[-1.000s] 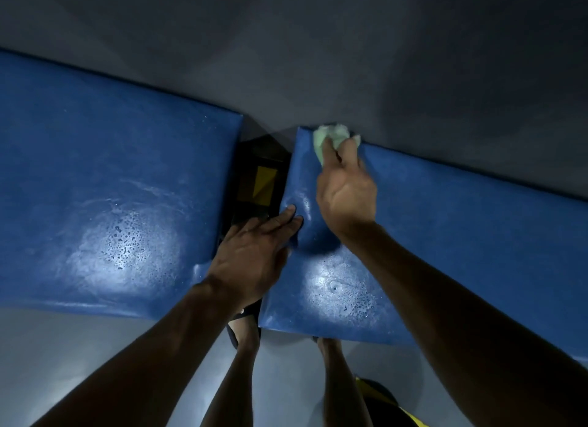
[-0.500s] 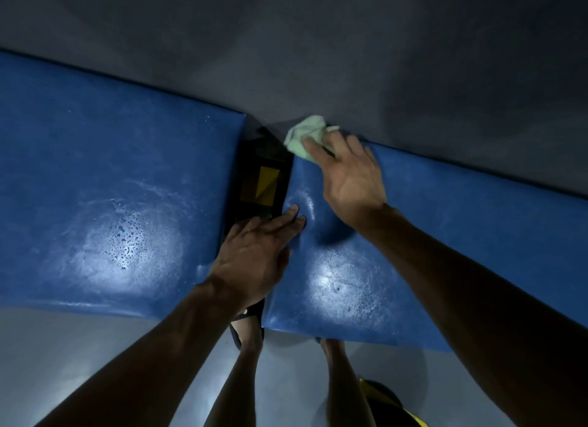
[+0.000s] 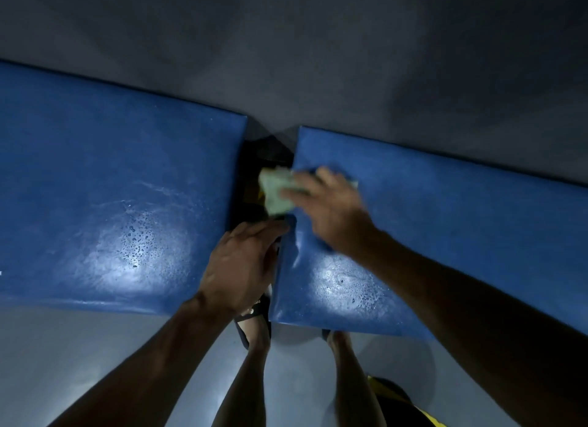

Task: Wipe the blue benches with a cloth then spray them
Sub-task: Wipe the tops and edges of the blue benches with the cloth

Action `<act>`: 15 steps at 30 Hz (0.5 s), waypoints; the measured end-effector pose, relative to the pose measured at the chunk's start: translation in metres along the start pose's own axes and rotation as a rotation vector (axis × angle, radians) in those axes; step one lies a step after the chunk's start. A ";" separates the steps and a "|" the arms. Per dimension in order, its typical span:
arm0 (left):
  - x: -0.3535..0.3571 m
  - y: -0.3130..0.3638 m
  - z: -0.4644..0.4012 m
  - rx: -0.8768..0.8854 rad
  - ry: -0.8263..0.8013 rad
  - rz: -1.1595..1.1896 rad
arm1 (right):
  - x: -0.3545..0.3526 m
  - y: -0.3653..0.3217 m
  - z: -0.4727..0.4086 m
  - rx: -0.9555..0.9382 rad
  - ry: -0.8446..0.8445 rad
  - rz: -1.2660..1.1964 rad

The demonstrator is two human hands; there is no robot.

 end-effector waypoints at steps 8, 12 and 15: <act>-0.008 -0.006 0.018 -0.060 0.126 -0.007 | 0.003 0.052 -0.025 0.110 -0.023 0.001; -0.014 -0.005 0.019 -0.052 0.177 0.017 | 0.005 -0.013 0.030 0.119 0.001 -0.120; -0.017 0.001 0.020 -0.031 0.184 0.022 | 0.000 -0.053 0.082 -0.209 -0.067 -0.134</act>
Point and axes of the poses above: each hand's wrist, its own z-axis away from the middle knuckle, its own x-axis out of the palm, y = z × x, the point moved 6 cm from there along -z, towards the middle knuckle, and after that the axes turned 15 degrees about z, right-handed, at the moved point
